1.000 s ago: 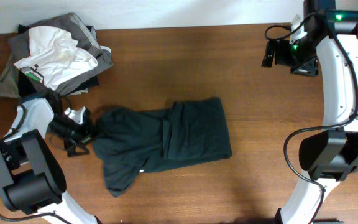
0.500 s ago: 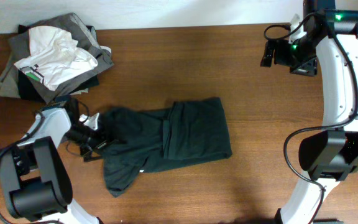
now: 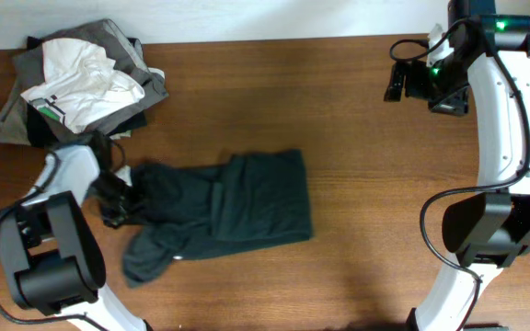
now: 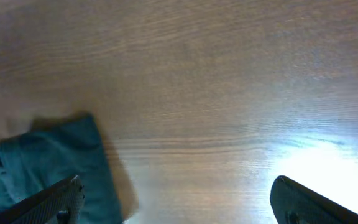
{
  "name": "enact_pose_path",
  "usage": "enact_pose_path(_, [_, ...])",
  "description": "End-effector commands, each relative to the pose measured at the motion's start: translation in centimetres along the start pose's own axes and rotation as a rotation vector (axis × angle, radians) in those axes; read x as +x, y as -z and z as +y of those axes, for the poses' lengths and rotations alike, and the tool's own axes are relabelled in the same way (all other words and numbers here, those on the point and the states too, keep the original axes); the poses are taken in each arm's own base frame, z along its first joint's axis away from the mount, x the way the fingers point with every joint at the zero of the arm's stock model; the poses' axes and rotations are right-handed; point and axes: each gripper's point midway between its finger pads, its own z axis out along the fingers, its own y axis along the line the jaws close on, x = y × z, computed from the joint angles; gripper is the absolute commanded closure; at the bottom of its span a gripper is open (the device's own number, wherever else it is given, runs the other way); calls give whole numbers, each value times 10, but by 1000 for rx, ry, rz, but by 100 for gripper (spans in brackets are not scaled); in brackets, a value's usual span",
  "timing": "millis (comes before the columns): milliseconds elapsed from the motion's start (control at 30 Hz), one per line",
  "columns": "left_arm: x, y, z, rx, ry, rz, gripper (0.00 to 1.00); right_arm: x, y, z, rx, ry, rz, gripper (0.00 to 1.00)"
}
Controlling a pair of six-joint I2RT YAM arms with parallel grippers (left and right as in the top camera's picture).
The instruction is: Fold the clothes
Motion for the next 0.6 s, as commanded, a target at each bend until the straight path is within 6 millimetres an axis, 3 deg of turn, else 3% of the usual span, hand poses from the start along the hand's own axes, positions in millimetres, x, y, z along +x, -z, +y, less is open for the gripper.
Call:
enact_pose_path(0, [-38,58,5,-77,44,-151,99,18,-27,26,-37,62,74,0])
enact_pose_path(100, [-35,96,-22,-78,-15,-183,99,42,-74,56,-44,142,145,1])
enact_pose_path(167, [-27,115,-50,-83,-88,-205,99,71,-110,83,-106,186,215,1])
enact_pose_path(233, [-16,121,-80,-79,-169,-216,99,95,-134,95,-117,205,261,1])
enact_pose_path(333, [13,111,-136,-33,-321,-192,99,121,-156,111,-146,219,304,1])
enact_pose_path(467, [41,96,-188,-21,-488,-206,99,157,-182,130,-162,240,352,1])
enact_pose_path(567, [67,84,-217,-25,-598,-205,99,168,-191,138,-162,244,355,2])
